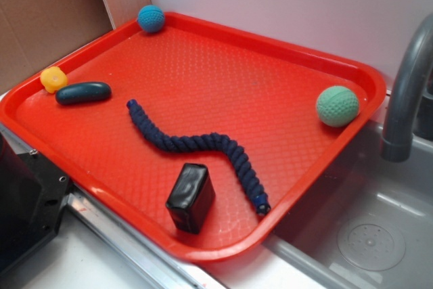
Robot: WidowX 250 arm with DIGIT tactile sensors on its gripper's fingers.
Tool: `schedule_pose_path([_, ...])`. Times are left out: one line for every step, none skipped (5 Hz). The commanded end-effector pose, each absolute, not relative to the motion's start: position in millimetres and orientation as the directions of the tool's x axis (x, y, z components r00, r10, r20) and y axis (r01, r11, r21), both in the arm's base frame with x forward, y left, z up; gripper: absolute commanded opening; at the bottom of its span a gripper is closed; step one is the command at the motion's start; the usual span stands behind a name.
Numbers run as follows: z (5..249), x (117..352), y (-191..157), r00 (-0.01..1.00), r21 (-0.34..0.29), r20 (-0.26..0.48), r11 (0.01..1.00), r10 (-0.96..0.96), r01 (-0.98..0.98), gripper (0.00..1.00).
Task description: Grab the black box.
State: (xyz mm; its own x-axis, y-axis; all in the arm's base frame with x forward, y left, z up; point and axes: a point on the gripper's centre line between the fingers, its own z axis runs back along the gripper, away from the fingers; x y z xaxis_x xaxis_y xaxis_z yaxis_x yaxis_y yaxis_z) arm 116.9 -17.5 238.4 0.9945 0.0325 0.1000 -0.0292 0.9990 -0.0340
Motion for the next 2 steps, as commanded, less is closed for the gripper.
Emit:
schedule_pose_path([238.4, 116.9, -17.5, 0.994, -0.034, 0.1, 0.999, 0.033, -0.029, 1.0])
schedule_pose_path([199.9, 127.6, -67.5, 0.981, -0.112, -0.008, 0.975, 0.193, -0.193, 1.0])
